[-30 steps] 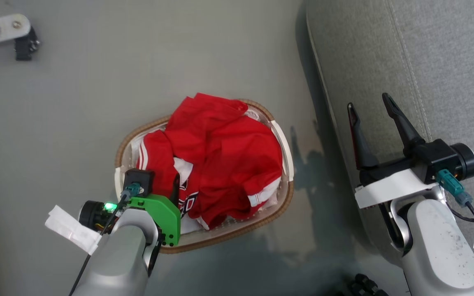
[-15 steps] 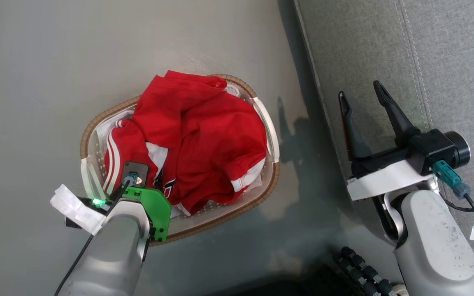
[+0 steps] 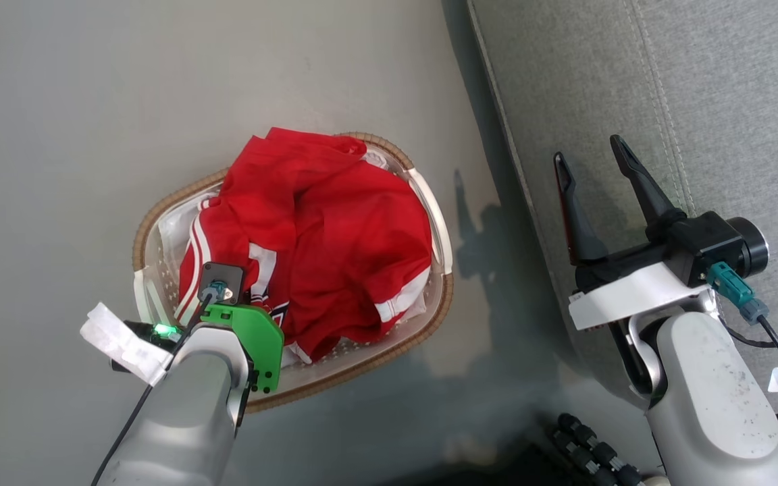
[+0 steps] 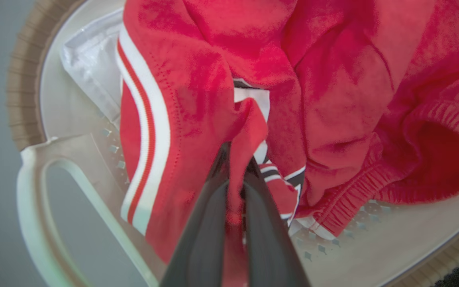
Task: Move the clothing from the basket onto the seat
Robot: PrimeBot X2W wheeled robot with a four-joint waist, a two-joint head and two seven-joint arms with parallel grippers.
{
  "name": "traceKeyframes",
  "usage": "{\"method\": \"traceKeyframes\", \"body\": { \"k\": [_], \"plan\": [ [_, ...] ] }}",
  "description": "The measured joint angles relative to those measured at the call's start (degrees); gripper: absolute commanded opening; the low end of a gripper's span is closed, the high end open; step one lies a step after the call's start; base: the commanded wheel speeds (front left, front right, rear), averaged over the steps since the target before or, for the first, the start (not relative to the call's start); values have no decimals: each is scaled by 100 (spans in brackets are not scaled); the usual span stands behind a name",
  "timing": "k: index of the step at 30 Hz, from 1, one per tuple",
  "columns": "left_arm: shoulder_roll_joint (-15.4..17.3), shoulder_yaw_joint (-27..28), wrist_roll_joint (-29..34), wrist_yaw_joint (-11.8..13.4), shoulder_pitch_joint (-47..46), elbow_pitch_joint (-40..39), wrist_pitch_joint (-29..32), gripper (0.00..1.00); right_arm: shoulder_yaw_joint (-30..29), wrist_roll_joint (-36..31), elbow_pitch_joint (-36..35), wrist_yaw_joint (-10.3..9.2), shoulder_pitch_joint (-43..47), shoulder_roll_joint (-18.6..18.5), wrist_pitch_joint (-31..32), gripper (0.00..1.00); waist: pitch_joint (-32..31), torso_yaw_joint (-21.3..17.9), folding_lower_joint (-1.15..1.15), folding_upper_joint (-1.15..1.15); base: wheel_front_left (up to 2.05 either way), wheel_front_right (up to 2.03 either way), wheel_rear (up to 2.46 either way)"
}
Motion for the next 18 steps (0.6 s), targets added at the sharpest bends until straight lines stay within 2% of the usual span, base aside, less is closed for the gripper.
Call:
{"method": "traceKeyframes", "body": {
  "k": [11, 18],
  "plan": [
    [8, -99, -112, -130, 138, -152, -552, 0, -162, -231, 180, 0, 349, 2, 0, 100, -779, 170, 0, 0, 0, 0, 0],
    [154, -109, -115, -277, 263, -556, -659, 0, -223, -375, 314, 0, 750, 2, 0, 100, -1513, 333, 0, 0, 0, 0, 0]
  ]
}}
